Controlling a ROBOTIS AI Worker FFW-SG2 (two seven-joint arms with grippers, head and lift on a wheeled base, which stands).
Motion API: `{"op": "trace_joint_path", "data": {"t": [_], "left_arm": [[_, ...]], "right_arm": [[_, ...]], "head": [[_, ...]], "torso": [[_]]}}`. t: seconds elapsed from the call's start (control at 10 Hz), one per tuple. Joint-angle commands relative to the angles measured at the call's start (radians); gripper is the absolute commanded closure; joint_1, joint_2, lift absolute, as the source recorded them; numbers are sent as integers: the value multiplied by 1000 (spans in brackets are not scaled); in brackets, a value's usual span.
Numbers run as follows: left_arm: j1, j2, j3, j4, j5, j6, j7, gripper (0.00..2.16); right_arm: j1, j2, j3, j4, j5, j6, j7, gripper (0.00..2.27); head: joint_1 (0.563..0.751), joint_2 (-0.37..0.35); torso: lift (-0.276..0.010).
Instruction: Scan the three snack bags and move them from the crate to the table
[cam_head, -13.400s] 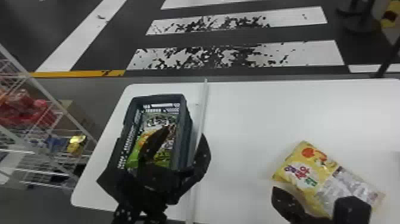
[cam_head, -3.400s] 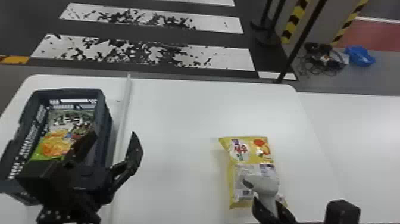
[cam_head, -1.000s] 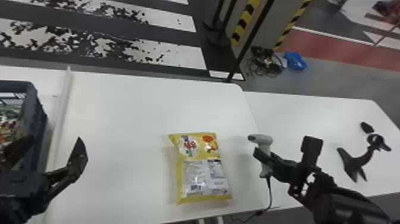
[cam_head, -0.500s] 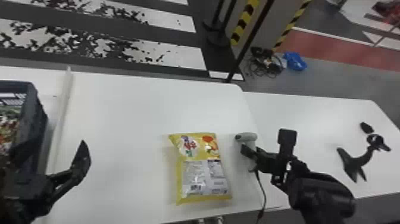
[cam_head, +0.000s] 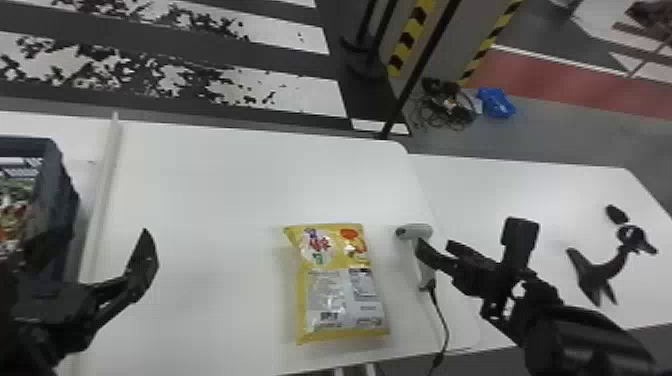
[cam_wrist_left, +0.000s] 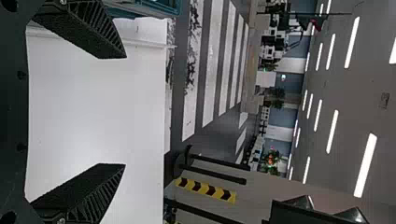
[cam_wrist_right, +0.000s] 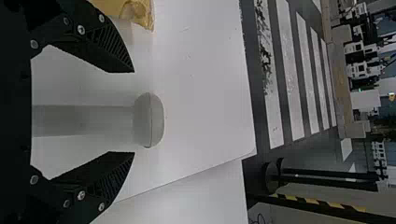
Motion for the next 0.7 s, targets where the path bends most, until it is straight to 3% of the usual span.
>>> {"op": "trace_joint_path", "data": {"t": [0.0,0.2,0.4,0.6], "left_arm": [[-9,0,-4,2,0,8,-1,33],[-21,2,-12,10,1,14,-7,33],[-30,8,-26,15,0,29,-7,33],[-30,9,-30,7,-4,51,-6,33]], "right_arm": [[73,12,-72,-133,-126,150,43,66],[70,15,-135,-137,-262,374,150,80],[53,15,-133,-111,-270,432,202,80],[-11,12,-92,2,-236,426,235,56]], "head": [[695,-350],[695,-350],[695,-350],[695,-350]], "torso": [[-62],[-62],[-62],[-62]]}}
